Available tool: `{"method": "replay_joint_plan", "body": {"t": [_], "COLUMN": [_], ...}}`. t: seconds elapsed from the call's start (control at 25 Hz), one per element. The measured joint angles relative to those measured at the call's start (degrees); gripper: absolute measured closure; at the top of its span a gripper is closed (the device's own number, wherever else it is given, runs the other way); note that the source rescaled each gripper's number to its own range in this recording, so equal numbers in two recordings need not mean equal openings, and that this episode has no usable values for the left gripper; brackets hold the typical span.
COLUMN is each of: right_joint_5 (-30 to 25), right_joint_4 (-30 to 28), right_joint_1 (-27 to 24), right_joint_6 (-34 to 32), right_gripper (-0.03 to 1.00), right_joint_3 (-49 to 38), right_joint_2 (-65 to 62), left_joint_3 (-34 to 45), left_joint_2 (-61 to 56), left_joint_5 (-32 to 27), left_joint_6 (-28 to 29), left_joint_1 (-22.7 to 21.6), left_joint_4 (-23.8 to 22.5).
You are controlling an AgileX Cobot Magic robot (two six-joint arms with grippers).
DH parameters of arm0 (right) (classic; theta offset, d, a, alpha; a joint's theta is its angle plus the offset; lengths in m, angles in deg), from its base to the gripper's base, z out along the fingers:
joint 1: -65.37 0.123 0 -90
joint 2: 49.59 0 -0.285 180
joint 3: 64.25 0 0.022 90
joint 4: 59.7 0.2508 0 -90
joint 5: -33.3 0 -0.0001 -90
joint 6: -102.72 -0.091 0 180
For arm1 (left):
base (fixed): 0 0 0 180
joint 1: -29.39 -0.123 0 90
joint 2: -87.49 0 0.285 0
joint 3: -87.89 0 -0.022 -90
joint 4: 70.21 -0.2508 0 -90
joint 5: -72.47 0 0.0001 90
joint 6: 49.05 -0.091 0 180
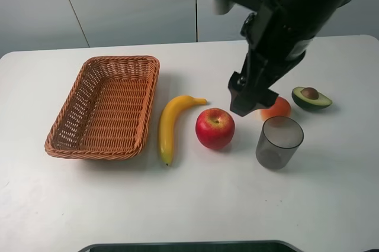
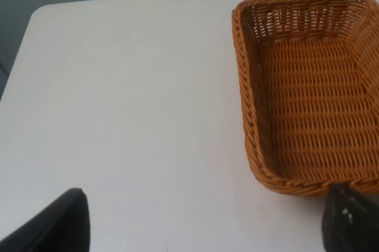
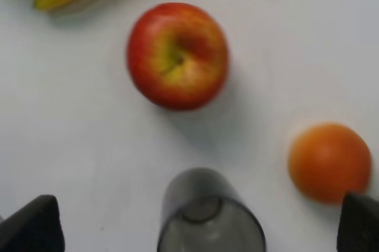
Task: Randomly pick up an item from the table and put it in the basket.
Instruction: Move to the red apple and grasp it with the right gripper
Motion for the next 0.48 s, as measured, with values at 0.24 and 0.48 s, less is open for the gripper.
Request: {"method": "replay_joint_plan", "body": {"t": [0.24, 0.48], "right_joint_5": [6.82, 12.07], "right_joint_4": [-0.50, 0.00], "right_joint_1": [1.09, 1.09], "right_joint_6": [3.62, 4.32], "right_gripper": [-0.03, -0.03], "right_joint_3": [1.60, 1.60], "right_joint_2": [8.25, 14.77], "left_joint_3": [0.00, 0.00], "left_joint_2": [0.00, 0.00], "left_joint_5": [0.00, 0.00], "left_joint_6": [0.00, 0.22], "left_joint_1": [0.00, 0.00], "left_joint_4": [0.00, 0.00]}}
